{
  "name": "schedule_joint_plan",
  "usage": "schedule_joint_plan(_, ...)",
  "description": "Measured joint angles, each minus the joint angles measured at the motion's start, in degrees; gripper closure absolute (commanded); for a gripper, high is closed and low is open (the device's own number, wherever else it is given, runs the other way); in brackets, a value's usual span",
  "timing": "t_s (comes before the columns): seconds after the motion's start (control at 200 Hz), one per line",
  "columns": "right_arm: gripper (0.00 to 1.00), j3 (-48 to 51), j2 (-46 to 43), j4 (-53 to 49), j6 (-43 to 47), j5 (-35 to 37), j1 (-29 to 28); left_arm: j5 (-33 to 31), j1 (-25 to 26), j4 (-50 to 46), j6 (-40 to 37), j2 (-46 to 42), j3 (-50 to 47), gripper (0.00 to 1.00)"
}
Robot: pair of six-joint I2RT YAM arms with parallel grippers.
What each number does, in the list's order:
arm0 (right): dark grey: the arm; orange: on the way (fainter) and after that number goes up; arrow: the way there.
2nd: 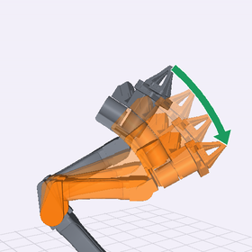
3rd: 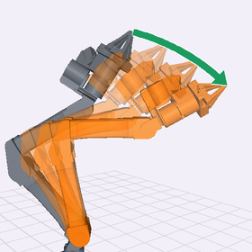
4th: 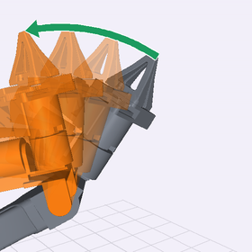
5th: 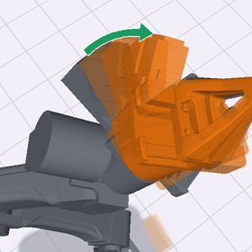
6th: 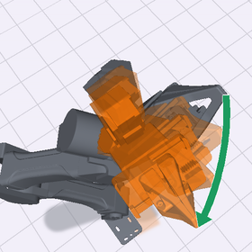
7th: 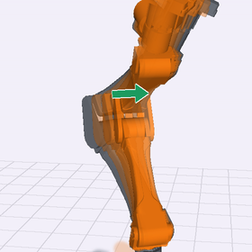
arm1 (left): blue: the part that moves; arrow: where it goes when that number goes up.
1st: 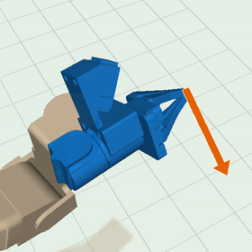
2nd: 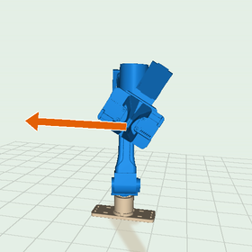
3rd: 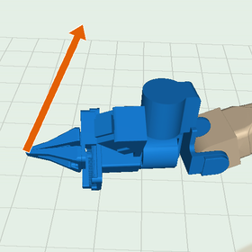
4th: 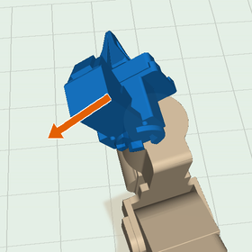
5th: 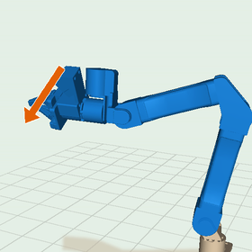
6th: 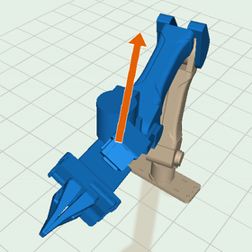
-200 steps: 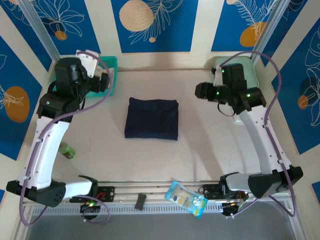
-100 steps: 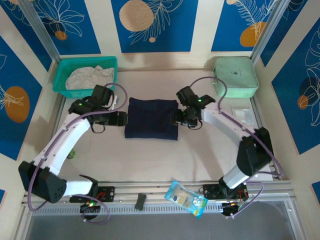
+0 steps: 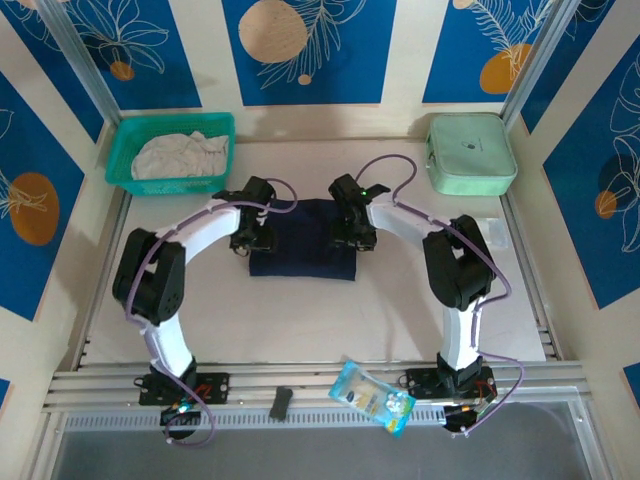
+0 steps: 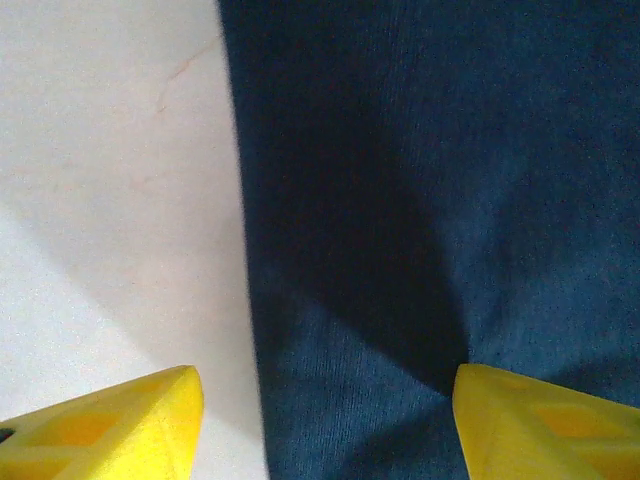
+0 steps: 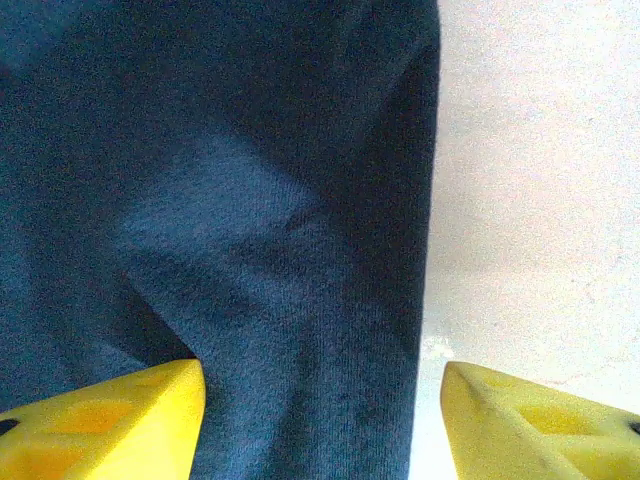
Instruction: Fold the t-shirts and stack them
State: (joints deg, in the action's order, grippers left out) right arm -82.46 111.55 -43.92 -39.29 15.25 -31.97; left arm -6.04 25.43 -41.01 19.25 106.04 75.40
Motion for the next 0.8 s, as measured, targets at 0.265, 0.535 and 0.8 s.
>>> schedule_joint_plan(0.265, 0.49, 0.02, 3.93, 2.80, -0.46, -1.09, 0.35, 0.70, 0.00, 5.25, 0.76, 6.12, 1.31, 0.52)
schedule_joint_plan(0.535, 0.77, -1.27, 5.86, 4.70, -0.74, -5.01, 1.49, 2.10, 0.13, 9.11, 1.84, 8.28, 2.89, 0.70)
schedule_joint_plan(0.8, 1.00, -9.70, 11.06, 4.24, 2.89, -6.73, 6.03, 0.85, 0.20, 9.92, 1.57, 13.73, 10.40, 0.78)
